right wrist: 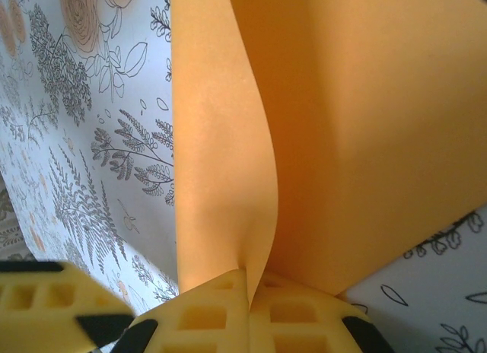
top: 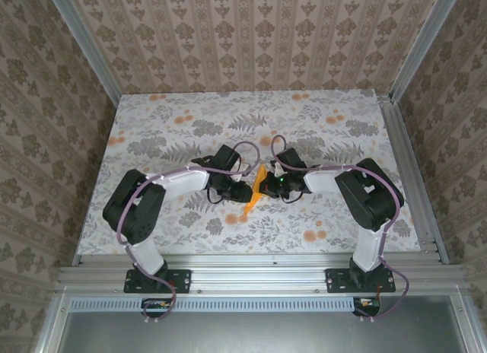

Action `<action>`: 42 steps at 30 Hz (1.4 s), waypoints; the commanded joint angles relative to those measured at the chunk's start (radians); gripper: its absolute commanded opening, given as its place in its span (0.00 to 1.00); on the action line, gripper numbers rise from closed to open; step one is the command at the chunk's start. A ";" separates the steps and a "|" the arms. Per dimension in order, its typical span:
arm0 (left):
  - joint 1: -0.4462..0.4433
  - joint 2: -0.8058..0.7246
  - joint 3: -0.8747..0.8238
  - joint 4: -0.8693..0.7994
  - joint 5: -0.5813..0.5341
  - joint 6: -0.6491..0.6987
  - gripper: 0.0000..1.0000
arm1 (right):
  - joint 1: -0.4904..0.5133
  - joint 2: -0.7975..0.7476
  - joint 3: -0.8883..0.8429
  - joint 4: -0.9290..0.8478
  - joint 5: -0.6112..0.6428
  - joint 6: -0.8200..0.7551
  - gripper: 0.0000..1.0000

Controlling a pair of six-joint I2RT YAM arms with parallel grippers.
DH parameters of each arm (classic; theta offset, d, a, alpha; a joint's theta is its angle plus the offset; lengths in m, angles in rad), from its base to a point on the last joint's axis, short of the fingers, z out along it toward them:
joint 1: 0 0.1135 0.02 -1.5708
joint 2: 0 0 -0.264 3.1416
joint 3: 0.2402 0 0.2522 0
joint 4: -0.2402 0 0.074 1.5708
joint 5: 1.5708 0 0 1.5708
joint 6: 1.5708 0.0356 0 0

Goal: Fold a paper plane with a square sheet of paper (pick it up from the middle)
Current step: Fold the wing for the fifth time at the center of the table.

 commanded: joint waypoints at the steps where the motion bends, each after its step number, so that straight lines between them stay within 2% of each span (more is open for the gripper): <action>1: -0.036 -0.042 0.013 -0.050 -0.046 0.011 0.31 | 0.014 0.063 -0.017 -0.100 0.064 -0.010 0.00; 6: -0.080 -0.044 -0.009 -0.015 -0.035 0.003 0.26 | 0.015 0.066 -0.019 -0.095 0.056 -0.009 0.00; 14: -0.090 0.008 -0.035 0.068 0.033 0.009 0.20 | 0.016 0.074 -0.033 -0.068 0.046 0.000 0.00; 22: -0.088 0.042 -0.049 0.059 0.015 0.029 0.18 | 0.015 0.076 -0.034 -0.075 0.048 -0.007 0.00; 42: -0.089 -0.009 -0.057 -0.036 -0.099 0.096 0.14 | 0.015 0.108 -0.026 -0.111 0.064 -0.029 0.00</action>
